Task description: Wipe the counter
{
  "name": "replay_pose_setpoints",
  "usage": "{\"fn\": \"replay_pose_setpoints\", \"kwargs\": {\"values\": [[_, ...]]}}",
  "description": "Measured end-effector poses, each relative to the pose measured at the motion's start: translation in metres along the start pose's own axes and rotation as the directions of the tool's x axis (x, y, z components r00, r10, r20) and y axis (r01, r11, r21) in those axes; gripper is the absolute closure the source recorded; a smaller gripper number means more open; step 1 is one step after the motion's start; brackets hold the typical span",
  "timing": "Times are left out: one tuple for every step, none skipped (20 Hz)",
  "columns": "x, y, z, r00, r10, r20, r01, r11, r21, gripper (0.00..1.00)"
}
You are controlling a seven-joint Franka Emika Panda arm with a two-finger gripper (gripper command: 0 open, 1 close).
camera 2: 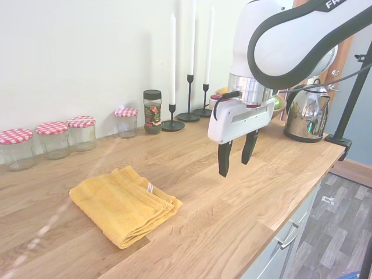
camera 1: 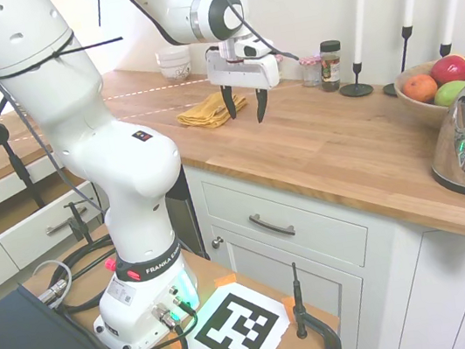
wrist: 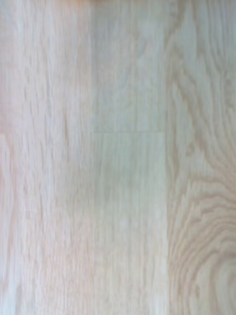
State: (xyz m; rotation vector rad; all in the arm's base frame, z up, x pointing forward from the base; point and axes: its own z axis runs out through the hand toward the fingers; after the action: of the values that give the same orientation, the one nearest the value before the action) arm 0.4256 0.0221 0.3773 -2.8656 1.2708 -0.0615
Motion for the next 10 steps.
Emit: {"fn": "replay_pose_setpoints", "kwargs": {"values": [[0.0000, 0.0000, 0.0005, 1.000, 0.000, 0.001, 0.000, 1.000, -0.001, 0.00], [0.0000, 0.0000, 0.0006, 1.000, 0.000, 0.001, 0.000, 1.000, -0.001, 0.00], [0.0000, 0.0000, 0.0006, 1.000, 0.000, 0.001, 0.000, 1.000, -0.001, 0.00], [0.0000, 0.0000, 0.0006, 1.000, 0.000, 0.001, 0.000, 1.000, -0.001, 0.00], [0.0000, -0.0001, 0.0007, 1.000, 0.000, 0.001, 0.000, 1.000, -0.001, 0.00], [-0.0001, -0.0001, 0.0008, 1.000, 0.000, 0.001, 0.000, 1.000, -0.001, 0.00], [-0.0001, -0.0001, 0.0009, 1.000, 0.000, 0.001, 0.000, 1.000, -0.001, 0.00], [-0.0001, -0.0002, 0.0010, 1.000, 0.000, 0.002, 0.000, 1.000, -0.002, 0.00], [-0.0002, -0.0002, 0.0011, 1.000, -0.001, 0.002, 0.001, 1.000, -0.002, 0.00], [-0.0003, -0.0003, 0.0014, 1.000, -0.001, 0.002, 0.001, 1.000, -0.002, 0.00]]}}
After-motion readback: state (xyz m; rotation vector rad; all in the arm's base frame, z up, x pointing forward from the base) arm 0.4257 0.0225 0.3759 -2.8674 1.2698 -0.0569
